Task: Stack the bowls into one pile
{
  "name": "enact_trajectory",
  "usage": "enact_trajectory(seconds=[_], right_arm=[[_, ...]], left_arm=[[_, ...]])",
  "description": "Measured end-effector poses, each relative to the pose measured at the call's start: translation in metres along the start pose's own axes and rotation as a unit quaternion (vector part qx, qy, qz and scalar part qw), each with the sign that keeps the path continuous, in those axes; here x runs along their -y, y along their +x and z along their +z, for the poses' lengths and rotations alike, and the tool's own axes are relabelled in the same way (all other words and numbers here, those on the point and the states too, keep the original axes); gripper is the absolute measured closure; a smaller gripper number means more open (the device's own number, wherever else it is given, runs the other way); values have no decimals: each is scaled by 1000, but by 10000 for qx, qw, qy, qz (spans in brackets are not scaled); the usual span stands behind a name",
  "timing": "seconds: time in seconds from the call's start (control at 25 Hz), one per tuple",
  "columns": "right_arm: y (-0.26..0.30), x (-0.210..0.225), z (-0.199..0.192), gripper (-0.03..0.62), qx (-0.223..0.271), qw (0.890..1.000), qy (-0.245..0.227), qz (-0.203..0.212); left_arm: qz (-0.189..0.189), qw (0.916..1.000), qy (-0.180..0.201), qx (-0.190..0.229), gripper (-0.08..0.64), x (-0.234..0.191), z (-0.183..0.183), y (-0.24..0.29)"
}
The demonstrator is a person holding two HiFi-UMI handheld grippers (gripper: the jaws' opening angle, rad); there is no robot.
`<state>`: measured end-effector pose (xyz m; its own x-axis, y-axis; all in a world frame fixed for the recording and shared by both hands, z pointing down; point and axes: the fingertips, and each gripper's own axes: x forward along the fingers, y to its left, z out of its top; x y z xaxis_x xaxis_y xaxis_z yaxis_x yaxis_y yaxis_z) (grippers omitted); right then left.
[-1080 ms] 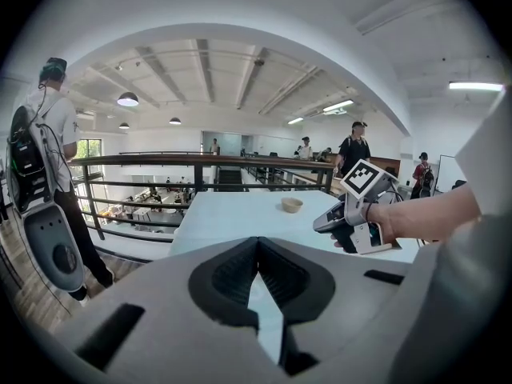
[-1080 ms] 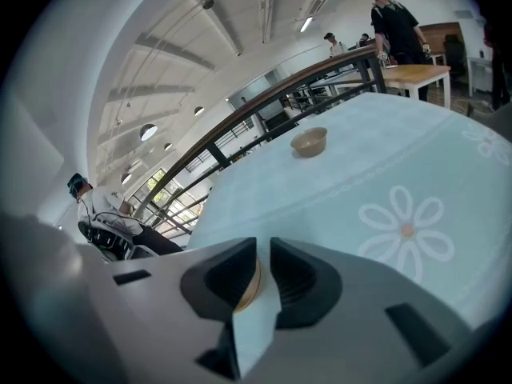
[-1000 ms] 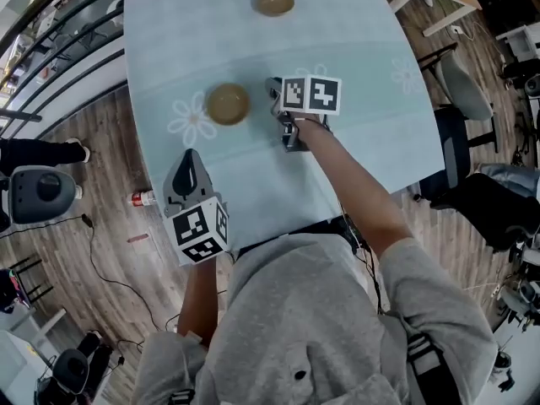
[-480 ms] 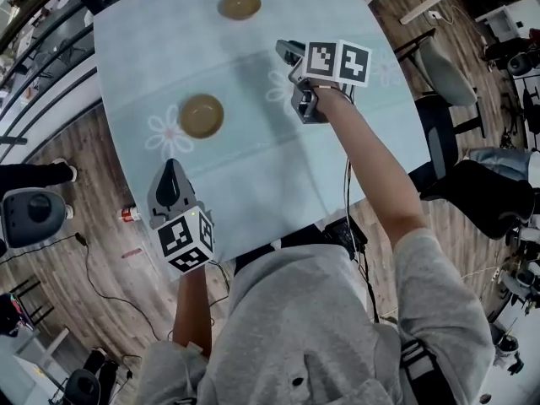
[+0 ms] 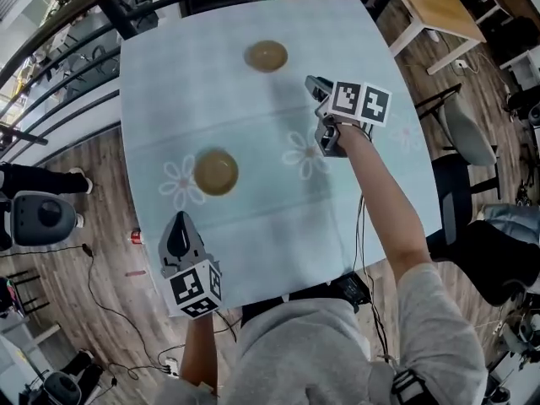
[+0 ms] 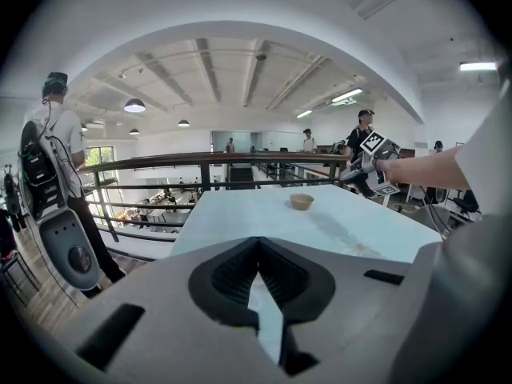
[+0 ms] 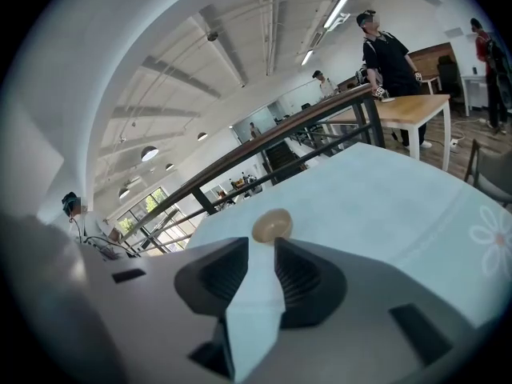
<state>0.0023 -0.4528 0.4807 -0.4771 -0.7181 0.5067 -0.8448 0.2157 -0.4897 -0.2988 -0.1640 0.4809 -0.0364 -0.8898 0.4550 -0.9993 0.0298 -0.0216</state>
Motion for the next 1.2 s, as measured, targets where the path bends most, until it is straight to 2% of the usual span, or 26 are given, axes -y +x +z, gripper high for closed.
enact_trajectory(seconds=[0.28, 0.56, 0.8, 1.2], right_arm=[[62, 25, -10, 493, -161, 9993, 246, 222], [119, 35, -19, 494, -272, 9974, 534, 408], [148, 40, -16, 494, -240, 9960, 773, 371], [171, 49, -13, 494, -128, 9868, 1544, 462]], left_arm=[[271, 9996, 5, -68, 543, -7, -12, 26], [431, 9987, 54, -249, 543, -12, -43, 45], [558, 9978, 35, -352, 543, -22, -57, 53], [640, 9968, -35, -478, 543, -26, -71, 57]])
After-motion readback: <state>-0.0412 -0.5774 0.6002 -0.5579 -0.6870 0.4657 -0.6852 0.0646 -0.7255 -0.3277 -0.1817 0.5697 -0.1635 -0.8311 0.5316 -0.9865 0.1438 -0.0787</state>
